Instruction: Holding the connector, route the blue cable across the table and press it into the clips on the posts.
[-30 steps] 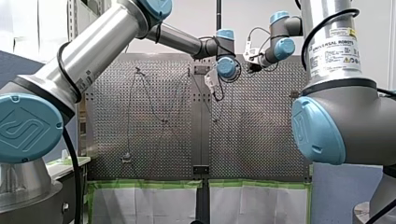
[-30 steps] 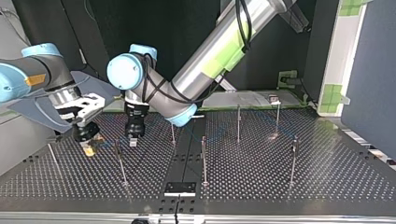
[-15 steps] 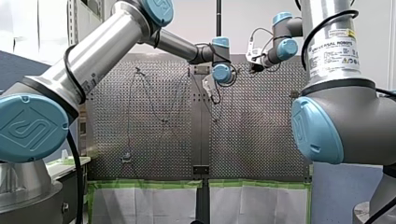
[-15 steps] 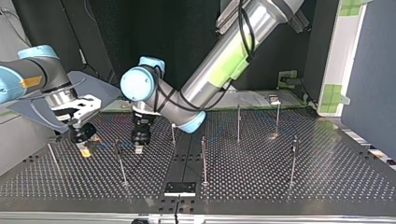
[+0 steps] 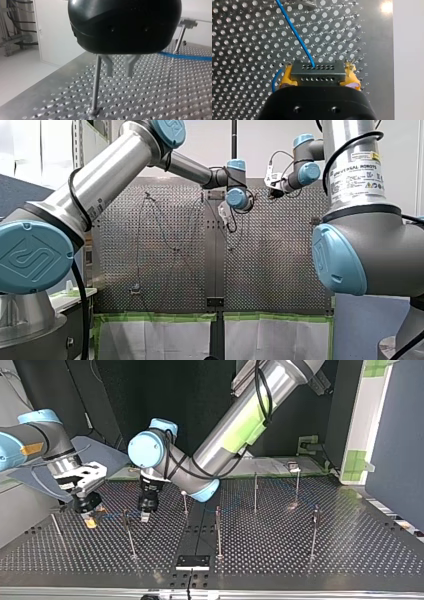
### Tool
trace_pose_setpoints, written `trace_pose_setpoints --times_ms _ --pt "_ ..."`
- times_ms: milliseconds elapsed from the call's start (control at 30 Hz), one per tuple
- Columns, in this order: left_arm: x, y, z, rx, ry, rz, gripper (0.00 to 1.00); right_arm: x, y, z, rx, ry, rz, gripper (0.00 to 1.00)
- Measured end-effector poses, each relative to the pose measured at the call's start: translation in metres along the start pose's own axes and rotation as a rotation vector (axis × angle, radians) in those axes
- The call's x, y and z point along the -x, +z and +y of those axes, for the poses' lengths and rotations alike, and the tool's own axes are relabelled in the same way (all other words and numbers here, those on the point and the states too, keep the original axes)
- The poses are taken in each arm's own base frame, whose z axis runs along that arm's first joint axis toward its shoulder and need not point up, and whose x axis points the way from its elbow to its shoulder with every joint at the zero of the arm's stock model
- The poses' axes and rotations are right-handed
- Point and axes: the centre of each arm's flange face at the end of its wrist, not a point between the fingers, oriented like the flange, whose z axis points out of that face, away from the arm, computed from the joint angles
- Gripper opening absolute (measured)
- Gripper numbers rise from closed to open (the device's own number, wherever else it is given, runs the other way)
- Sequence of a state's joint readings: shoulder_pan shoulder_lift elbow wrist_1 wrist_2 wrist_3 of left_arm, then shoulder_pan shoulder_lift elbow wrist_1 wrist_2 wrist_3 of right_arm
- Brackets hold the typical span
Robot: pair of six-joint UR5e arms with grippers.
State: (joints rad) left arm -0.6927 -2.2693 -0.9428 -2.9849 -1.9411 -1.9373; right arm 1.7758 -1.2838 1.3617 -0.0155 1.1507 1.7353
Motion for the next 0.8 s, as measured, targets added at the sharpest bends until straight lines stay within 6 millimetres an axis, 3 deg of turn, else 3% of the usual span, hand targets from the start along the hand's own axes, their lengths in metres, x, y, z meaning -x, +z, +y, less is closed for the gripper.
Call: trace_pose_setpoints --times_ms 67,567,800 --pt "-0.001 -0.001 -0.001 -0.002 0.0 0.008 1.0 0.0 0.0 0.0 0.0 0.0 0.0 0.0" --pt "-0.009 -0.018 -0.001 0.038 0.032 0.103 1.0 0.001 0.0 0.0 0.0 0.001 -0.002 0.0" --pt "0.002 -0.045 -0.008 0.042 0.054 0.161 1.0 0.001 0.001 -0.001 -0.002 0.0 -0.003 0.0"
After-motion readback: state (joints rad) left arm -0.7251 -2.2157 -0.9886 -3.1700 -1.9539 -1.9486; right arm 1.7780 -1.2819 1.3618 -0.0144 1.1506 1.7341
